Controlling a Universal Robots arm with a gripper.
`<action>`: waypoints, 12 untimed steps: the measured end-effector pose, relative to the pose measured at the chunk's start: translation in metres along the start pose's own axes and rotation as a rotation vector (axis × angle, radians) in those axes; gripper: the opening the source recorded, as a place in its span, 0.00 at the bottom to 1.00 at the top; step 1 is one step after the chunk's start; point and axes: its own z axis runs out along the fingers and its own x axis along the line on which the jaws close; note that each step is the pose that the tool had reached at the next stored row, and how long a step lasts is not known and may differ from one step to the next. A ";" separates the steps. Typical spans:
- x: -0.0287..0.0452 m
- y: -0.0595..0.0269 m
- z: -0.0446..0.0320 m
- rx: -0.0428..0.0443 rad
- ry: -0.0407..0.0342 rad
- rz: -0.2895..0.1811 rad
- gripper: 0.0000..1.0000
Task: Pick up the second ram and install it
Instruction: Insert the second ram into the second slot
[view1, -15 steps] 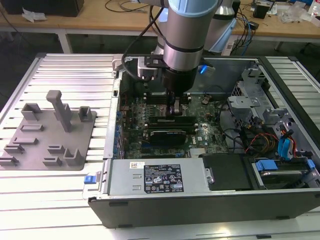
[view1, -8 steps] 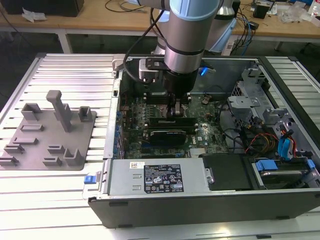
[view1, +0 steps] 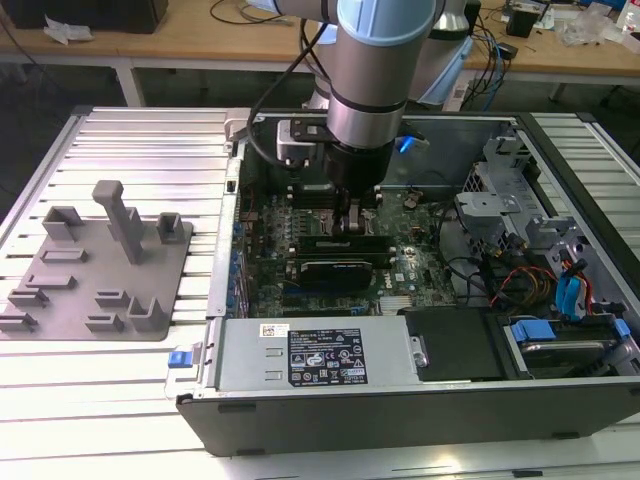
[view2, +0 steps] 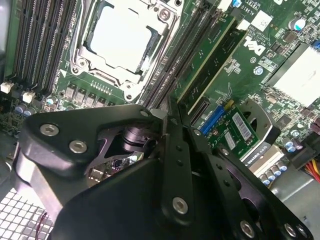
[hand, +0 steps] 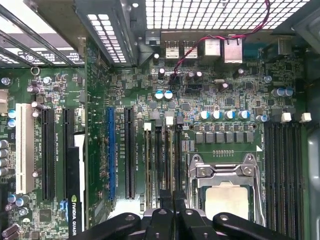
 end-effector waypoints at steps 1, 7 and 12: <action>0.0000 0.0002 0.0013 0.0003 -0.0003 0.000 0.09; 0.0000 0.0004 0.0027 0.0001 0.0002 -0.004 0.09; -0.0002 0.0006 0.0035 0.0002 -0.0012 -0.004 0.09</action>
